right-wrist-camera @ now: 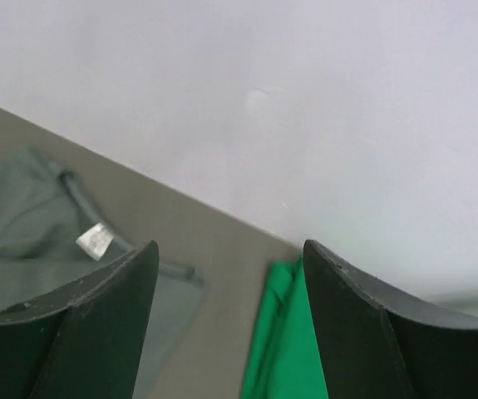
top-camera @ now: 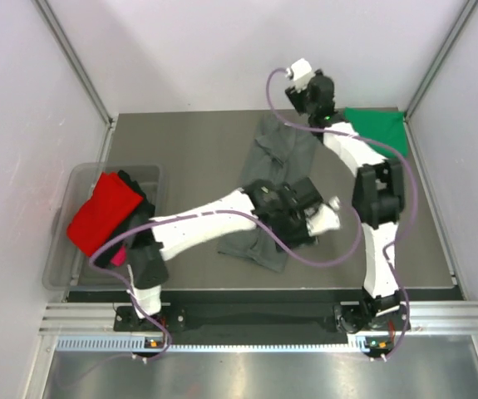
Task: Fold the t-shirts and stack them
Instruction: Fold the tshirt
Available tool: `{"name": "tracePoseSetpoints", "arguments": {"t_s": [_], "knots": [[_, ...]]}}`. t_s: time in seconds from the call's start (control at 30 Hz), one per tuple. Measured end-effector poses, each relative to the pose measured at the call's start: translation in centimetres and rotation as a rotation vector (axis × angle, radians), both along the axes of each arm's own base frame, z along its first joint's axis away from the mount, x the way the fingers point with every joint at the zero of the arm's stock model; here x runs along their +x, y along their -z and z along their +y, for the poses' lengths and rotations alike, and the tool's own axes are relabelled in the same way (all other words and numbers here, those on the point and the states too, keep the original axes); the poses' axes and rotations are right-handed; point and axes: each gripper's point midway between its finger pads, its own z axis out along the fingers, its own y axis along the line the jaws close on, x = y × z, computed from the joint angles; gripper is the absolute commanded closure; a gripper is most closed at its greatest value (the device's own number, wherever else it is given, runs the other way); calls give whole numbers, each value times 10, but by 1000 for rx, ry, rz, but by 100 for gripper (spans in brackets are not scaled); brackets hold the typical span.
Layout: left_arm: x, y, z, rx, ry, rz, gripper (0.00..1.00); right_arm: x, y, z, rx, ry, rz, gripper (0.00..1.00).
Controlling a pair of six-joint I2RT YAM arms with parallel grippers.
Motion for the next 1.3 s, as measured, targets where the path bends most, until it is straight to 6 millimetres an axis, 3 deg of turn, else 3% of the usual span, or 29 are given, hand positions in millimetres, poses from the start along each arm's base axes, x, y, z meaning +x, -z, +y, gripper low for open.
{"name": "tracePoseSetpoints", "arguments": {"t_s": [0.1,0.2,0.23,0.3,0.37,0.43,0.5,0.57,0.6,0.63,0.67,0.73,0.93,1.13,1.3], "knots": [[42,-44,19,-112,-134,-59,35,-60,-75,-4,151,-16,16,32],[97,-60,64,-193,-367,-40,37,-142,-138,0,347,-113,30,34],[114,-58,85,-210,-459,-12,38,-172,-148,5,417,-166,38,34],[141,-42,127,-230,-634,48,40,-226,-134,12,530,-250,124,36],[147,-14,165,-215,-788,148,42,-276,-88,22,641,-301,290,39],[133,18,185,-183,-881,269,42,-318,-10,34,759,-308,538,41],[112,42,188,-153,-920,377,42,-366,77,39,876,-231,828,41],[93,58,187,-137,-939,459,40,-426,149,35,974,-82,1102,41],[85,65,186,-132,-950,498,39,-455,174,31,1012,-4,1212,41],[77,71,187,-127,-960,531,37,-480,182,34,1070,36,1315,42],[72,75,188,-125,-975,559,33,-489,182,36,1105,55,1357,42],[64,83,190,-126,-1010,605,32,-487,178,40,1134,62,1356,43],[44,105,193,-121,-1088,714,37,-492,180,56,1129,75,1405,45],[42,125,187,-94,-1126,798,40,-500,185,71,1109,78,1479,48],[40,127,180,-90,-1140,865,46,-507,186,88,1081,47,1533,50]]}}
